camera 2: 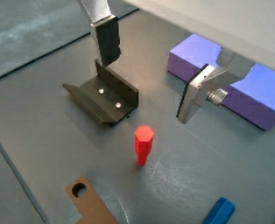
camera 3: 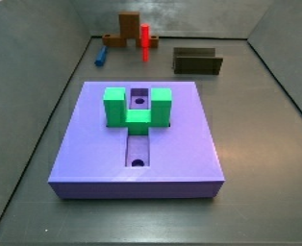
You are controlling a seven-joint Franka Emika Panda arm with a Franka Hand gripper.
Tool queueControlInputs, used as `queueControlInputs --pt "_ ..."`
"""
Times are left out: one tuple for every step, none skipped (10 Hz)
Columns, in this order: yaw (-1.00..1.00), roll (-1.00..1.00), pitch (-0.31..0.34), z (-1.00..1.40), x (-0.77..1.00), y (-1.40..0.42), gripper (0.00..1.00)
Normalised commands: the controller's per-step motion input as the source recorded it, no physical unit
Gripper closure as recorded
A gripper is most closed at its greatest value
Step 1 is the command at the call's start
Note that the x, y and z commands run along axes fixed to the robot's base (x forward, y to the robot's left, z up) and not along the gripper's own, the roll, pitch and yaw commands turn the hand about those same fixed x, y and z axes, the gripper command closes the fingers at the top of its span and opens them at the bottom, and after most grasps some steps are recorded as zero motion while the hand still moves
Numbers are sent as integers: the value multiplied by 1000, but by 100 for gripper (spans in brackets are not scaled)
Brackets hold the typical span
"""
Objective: Pick up the brown object. Move up. Move to above the board. Insert the brown object.
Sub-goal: Pick up the brown object.
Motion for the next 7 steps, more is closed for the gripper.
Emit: queueControlInputs --pt "-89 -31 -30 -34 -109 234 0" --pt "-220 -29 -70 -197 -163 437 0" --pt "-323 -51 -54 -206 -177 549 0" --pt "-354 -54 -50 -174 -214 549 0" --pt "-349 -53 -51 -166 -231 520 0" --pt "-346 -50 -59 -174 -234 509 0" --pt "-337 -41 -71 -200 -251 489 0"
